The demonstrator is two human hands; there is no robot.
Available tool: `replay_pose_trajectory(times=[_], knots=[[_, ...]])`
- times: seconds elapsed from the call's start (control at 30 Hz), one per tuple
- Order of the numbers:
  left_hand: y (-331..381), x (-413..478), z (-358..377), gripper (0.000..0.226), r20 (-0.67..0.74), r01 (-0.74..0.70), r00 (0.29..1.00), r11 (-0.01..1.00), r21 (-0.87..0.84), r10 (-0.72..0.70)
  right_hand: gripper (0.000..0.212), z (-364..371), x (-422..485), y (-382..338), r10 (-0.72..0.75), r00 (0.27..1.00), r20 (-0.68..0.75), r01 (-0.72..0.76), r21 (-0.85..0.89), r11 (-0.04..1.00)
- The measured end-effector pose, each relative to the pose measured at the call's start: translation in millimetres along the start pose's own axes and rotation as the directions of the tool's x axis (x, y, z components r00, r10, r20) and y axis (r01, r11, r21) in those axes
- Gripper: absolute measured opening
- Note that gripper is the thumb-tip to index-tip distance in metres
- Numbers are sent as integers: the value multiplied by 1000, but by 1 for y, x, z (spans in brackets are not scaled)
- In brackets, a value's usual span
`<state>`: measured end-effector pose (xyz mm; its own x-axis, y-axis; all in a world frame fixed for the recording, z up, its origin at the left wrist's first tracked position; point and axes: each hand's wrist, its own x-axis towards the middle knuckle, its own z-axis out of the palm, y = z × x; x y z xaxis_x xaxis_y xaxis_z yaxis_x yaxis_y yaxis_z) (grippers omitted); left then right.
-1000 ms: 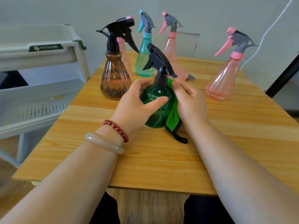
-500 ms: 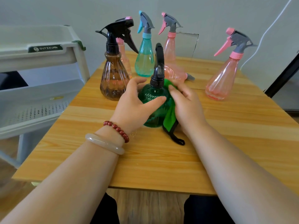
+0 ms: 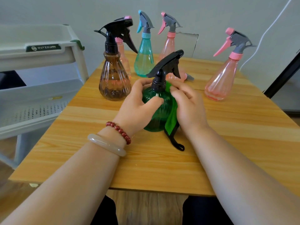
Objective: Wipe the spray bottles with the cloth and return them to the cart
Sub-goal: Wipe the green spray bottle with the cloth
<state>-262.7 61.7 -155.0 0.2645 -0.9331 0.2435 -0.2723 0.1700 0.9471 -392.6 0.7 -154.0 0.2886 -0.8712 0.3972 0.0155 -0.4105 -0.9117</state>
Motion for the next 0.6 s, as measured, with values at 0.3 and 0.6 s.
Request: replay_pose_trajectory(times=[0.3,0.6], knots=[[0,-1,-8,29,-90,13,996,998,58,-8,25,5,7,5,164,986,-14,-165,-73,984],[2,-1,-4,29,27,11,1000,998,65,-13,28,4,5,5,66,998,-8,-66,-66,996]])
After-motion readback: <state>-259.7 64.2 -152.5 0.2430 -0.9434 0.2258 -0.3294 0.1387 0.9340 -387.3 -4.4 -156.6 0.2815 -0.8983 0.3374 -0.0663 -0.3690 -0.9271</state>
